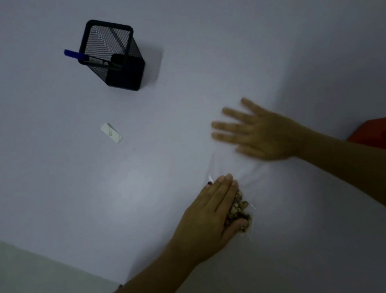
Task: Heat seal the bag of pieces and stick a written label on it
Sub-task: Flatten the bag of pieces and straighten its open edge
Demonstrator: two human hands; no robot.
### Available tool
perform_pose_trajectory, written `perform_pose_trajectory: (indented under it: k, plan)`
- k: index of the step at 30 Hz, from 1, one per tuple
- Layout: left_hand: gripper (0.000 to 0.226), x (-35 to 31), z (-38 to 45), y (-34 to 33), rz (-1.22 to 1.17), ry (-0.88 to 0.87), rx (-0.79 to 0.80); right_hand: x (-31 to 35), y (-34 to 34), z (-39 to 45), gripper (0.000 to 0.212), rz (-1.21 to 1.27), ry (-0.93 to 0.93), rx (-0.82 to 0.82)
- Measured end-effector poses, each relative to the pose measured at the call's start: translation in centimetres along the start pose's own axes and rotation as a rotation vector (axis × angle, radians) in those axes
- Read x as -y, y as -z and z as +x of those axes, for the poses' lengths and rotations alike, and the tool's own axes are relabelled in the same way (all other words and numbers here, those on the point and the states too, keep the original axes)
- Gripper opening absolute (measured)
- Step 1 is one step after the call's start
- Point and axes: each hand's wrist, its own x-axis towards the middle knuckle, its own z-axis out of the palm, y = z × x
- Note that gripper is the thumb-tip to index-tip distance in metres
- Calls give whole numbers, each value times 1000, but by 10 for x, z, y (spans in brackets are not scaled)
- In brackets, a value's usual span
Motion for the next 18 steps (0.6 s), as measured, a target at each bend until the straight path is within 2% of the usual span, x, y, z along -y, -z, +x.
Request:
perform_pose_trajectory:
  k: [4,7,9,13,18]
  plan:
    - [68,-1,0,0,-10,4,-10,-29,2,1,54,-51,-269,20]
    - [67,-1,0,0,-17,5,-16,-12,6,8,58,-8,-434,-81]
    - [68,-1,1,-1,-10,3,-17,17,5,11,62,47,-416,-128]
    - [69,-1,0,-3,-11,-1,-9,58,-7,0,65,119,-310,-79]
    - [68,-4,1,-3,-19,25,-14,15,-5,-4,66,45,-505,-6]
